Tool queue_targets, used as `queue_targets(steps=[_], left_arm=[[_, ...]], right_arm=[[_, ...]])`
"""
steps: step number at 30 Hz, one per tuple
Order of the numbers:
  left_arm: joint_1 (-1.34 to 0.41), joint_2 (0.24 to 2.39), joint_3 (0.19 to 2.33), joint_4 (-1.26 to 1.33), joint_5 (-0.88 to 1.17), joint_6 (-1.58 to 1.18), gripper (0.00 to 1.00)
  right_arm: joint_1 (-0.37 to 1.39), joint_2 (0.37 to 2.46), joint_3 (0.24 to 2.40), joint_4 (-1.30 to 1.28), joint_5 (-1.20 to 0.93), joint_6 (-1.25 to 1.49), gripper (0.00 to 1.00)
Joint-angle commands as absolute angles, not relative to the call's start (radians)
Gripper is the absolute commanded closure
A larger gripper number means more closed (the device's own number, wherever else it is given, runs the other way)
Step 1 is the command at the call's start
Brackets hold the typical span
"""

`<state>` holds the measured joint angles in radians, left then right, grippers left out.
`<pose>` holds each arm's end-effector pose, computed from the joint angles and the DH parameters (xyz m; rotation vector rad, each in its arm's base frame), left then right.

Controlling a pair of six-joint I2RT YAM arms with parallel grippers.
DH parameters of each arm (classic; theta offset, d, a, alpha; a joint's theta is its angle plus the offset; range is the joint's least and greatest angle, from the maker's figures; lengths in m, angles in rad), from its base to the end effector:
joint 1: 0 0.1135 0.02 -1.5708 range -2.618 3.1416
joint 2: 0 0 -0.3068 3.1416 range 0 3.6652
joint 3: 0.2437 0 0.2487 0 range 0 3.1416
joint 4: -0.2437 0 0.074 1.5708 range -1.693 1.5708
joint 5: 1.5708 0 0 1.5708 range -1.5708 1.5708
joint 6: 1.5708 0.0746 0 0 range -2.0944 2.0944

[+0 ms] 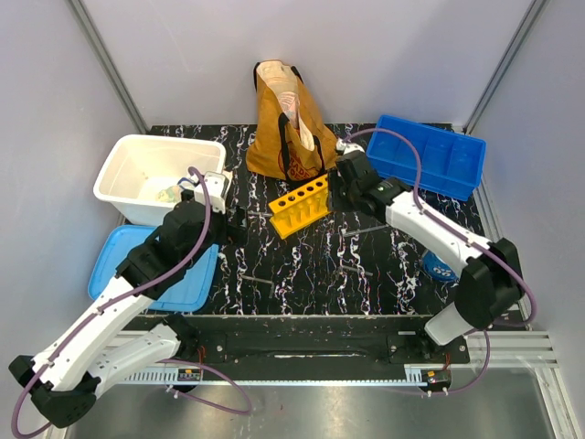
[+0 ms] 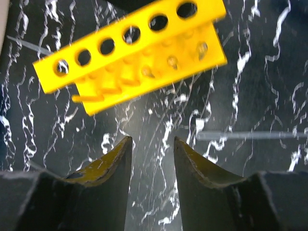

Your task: Organize the chemistry lab equipment

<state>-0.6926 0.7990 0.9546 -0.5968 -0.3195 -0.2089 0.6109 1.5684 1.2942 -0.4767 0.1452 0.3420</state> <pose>0.1428 -0.0880 0.3682 0.2790 1.9780 -0.2604 0.3141 0.2068 0.3119 -0.2395 2.3205 0.3140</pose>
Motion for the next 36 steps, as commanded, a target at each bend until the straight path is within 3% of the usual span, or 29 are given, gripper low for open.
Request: queue_targets(steps=[1, 12, 23, 36], left_arm=[[-0.693, 0.775, 0.948, -0.554, -0.347, -0.201, 0.01], [-0.693, 0.733, 0.936, -0.526, -0.330, -0.204, 0.01], [-0.692, 0.693, 0.925, -0.515, -0.314, -0.209, 0.01], [-0.693, 0.684, 0.919, -0.515, -0.342, -0.210, 0.01]], right_arm=[[0.623, 1.502, 1.194, -0.676, 0.124, 0.451, 0.53], [0.623, 1.430, 0.979, -0.744, 0.050, 0.446, 0.51], [0.621, 1.560, 1.005, -0.701, 0.003, 0.394, 0.52], [0.621, 1.644, 1.040, -0.696, -0.071, 0.276, 0.45]])
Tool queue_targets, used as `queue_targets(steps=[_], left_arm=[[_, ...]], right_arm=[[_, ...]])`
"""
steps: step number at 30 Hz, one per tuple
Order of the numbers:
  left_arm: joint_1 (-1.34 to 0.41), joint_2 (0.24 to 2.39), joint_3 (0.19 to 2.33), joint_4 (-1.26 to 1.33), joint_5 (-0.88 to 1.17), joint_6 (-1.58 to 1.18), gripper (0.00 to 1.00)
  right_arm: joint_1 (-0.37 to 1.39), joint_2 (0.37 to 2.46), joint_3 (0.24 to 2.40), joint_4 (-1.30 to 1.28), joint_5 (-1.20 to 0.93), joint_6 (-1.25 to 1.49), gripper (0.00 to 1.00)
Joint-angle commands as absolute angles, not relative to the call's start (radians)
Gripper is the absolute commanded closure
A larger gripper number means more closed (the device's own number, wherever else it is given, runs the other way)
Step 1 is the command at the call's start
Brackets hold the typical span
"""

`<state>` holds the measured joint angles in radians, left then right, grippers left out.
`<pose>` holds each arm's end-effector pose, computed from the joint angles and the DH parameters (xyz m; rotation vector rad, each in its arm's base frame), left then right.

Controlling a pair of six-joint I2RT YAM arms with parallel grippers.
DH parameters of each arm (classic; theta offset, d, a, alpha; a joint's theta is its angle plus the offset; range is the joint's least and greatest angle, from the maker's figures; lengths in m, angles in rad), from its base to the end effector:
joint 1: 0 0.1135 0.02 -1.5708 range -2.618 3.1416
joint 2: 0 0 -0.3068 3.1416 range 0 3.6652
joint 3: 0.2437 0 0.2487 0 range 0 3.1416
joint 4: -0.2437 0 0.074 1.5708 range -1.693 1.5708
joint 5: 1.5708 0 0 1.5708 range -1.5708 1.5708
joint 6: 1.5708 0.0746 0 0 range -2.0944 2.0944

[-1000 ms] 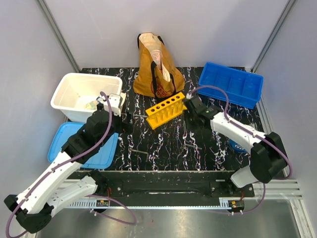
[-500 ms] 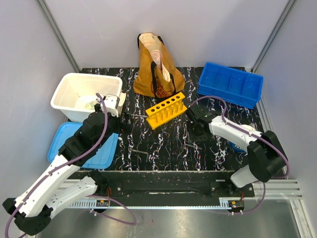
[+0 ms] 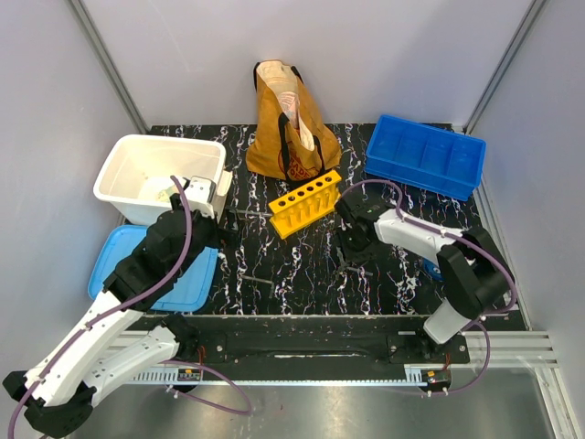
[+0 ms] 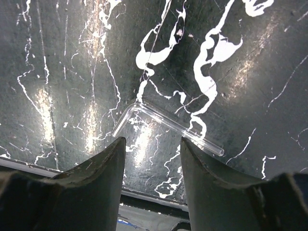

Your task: Organize the chemistry lab equipment

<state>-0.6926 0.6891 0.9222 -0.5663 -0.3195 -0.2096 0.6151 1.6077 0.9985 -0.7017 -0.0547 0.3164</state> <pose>0.1235 -0.0720 0.3753 0.2410 1.8832 -0.3120 0.2441 0.1775 0.1877 -0.4454 2.8899 0.2431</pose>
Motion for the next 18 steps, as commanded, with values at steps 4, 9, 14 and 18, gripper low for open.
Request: queue_targets(steps=[4, 9, 14, 18], left_arm=[[-0.693, 0.684, 0.919, -0.515, -0.348, -0.209, 0.01], [-0.693, 0.687, 0.919, -0.515, -0.356, -0.206, 0.01], [-0.692, 0.684, 0.919, -0.517, -0.359, -0.207, 0.01], [-0.693, 0.678, 0.919, -0.517, -0.362, -0.207, 0.01]], right_arm=[[0.623, 1.663, 1.054, -0.696, -0.040, 0.273, 0.45], [0.623, 1.689, 1.054, -0.698, -0.020, 0.279, 0.46], [0.623, 1.720, 1.052, -0.695, -0.005, 0.294, 0.50], [0.623, 1.726, 1.048, -0.701, 0.037, 0.316, 0.55]])
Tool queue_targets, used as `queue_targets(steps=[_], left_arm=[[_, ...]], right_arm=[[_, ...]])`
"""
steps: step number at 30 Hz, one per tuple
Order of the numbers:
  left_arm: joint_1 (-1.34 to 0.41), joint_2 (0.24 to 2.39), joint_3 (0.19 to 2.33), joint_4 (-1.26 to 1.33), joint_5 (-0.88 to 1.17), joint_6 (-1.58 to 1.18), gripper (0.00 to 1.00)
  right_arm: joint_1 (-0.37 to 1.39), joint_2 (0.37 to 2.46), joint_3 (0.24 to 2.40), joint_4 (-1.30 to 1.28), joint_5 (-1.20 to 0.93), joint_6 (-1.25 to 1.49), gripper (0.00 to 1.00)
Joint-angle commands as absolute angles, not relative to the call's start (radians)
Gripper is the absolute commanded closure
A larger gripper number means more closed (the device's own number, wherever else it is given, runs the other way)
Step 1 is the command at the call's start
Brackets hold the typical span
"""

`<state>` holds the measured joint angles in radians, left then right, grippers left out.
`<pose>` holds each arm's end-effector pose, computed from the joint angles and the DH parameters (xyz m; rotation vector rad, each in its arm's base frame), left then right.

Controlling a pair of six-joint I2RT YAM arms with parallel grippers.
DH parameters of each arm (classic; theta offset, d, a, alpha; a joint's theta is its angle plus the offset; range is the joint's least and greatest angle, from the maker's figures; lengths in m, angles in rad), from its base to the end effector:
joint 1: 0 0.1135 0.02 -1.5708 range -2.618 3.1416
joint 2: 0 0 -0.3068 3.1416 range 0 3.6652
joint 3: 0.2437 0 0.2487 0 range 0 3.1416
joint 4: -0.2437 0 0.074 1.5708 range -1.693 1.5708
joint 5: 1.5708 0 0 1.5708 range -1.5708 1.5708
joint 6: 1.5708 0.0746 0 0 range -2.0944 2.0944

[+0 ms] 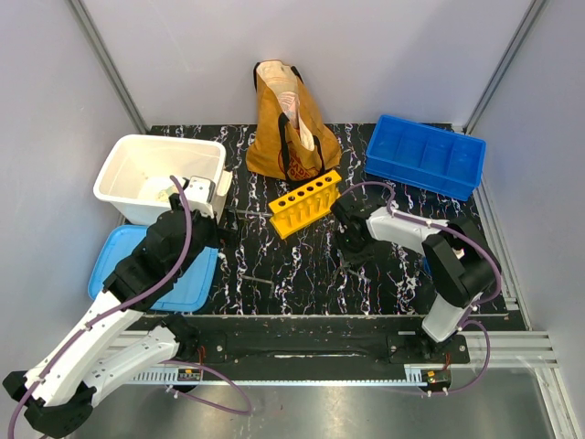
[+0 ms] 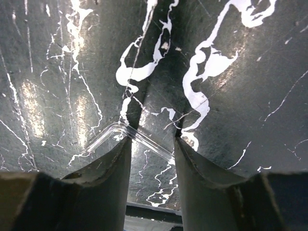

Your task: Organize the chemistry lab equipment

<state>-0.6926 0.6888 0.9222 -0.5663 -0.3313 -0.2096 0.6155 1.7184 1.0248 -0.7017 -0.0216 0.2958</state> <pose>0.1238 -0.0712 0.3755 0.2326 1.8818 -0.3014 0.2563 0.1832 0.1625 -0.4787 2.9515 0.1447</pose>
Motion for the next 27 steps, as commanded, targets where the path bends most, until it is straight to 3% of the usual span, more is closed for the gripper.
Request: queue_targets(steps=[1, 9, 27], left_arm=[[-0.693, 0.675, 0.919, -0.517, -0.362, -0.207, 0.01], [-0.693, 0.669, 0.916, -0.517, -0.371, -0.209, 0.01], [-0.693, 0.652, 0.917, -0.514, -0.347, -0.212, 0.01]], right_arm=[[0.621, 1.723, 1.048, -0.704, 0.043, 0.322, 0.57], [0.621, 1.697, 1.008, -0.696, 0.092, 0.432, 0.74], [0.624, 1.626, 0.953, -0.635, 0.178, 0.600, 0.99]])
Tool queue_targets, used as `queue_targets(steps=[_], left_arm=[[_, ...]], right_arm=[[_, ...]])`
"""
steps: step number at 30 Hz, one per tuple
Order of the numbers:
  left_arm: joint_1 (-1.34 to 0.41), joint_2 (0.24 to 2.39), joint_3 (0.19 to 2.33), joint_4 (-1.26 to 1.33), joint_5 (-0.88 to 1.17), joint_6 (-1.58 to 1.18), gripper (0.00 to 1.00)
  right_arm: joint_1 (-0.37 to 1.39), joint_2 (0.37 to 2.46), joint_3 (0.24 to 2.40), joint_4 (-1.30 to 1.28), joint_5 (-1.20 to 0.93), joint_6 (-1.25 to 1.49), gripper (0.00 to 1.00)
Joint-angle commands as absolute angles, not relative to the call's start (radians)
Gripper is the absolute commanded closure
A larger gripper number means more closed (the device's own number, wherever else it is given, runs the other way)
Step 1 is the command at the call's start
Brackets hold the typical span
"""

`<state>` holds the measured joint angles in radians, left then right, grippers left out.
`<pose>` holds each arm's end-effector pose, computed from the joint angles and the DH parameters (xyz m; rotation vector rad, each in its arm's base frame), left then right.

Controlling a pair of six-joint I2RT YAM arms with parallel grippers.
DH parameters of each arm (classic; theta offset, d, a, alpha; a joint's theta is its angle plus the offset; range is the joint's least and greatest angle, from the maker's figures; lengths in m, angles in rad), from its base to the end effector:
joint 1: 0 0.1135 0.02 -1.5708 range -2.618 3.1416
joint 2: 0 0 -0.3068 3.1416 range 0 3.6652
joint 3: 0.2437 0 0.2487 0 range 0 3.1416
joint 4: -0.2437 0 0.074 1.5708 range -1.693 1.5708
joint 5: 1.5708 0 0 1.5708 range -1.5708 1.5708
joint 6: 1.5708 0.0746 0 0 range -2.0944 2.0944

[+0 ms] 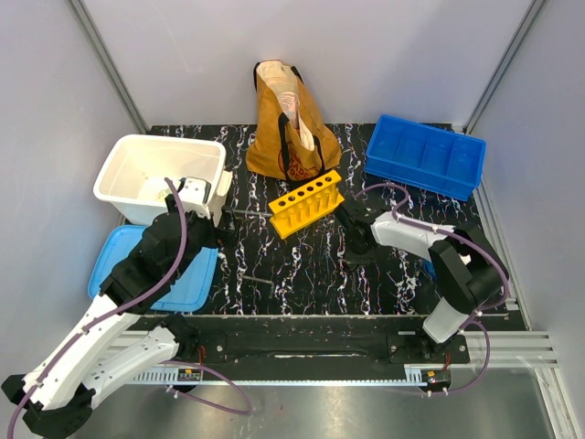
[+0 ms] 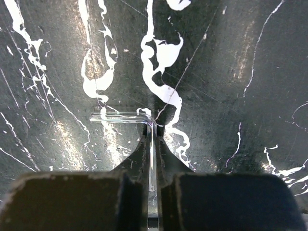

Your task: Organize the chemistry lab equipment

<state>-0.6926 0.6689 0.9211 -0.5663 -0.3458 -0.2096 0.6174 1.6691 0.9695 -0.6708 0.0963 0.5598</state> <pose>0.1202 -0.0669 0.3775 0.2158 1.8639 -0.2971 0.2512 0.1695 0.1640 -0.0700 2.9206 0.0460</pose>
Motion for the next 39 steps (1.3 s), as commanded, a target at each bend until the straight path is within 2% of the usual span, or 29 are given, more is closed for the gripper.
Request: queue_targets(steps=[1, 9, 16, 23, 32, 39], left_arm=[[-0.693, 0.649, 0.916, -0.511, -0.344, -0.213, 0.01], [-0.693, 0.644, 0.911, -0.506, -0.334, -0.218, 0.01], [-0.693, 0.637, 0.908, -0.503, -0.337, -0.222, 0.01], [-0.693, 0.640, 0.907, -0.505, -0.350, -0.221, 0.01], [-0.693, 0.638, 0.905, -0.508, -0.368, -0.219, 0.01], [-0.693, 0.658, 0.907, -0.512, -0.368, -0.213, 0.01]], right_arm=[[0.623, 1.615, 0.953, -0.638, 0.179, 0.606, 1.00], [0.624, 1.494, 0.946, -0.644, 0.190, 0.634, 1.00], [0.604, 1.489, 1.064, -0.719, 0.294, 0.604, 1.00], [0.402, 1.540, 1.277, -0.742, 0.275, 0.480, 1.00], [0.115, 1.811, 1.719, -0.707, 0.215, 0.301, 1.00], [0.008, 2.095, 2.057, -0.723, 0.160, 0.253, 1.00]])
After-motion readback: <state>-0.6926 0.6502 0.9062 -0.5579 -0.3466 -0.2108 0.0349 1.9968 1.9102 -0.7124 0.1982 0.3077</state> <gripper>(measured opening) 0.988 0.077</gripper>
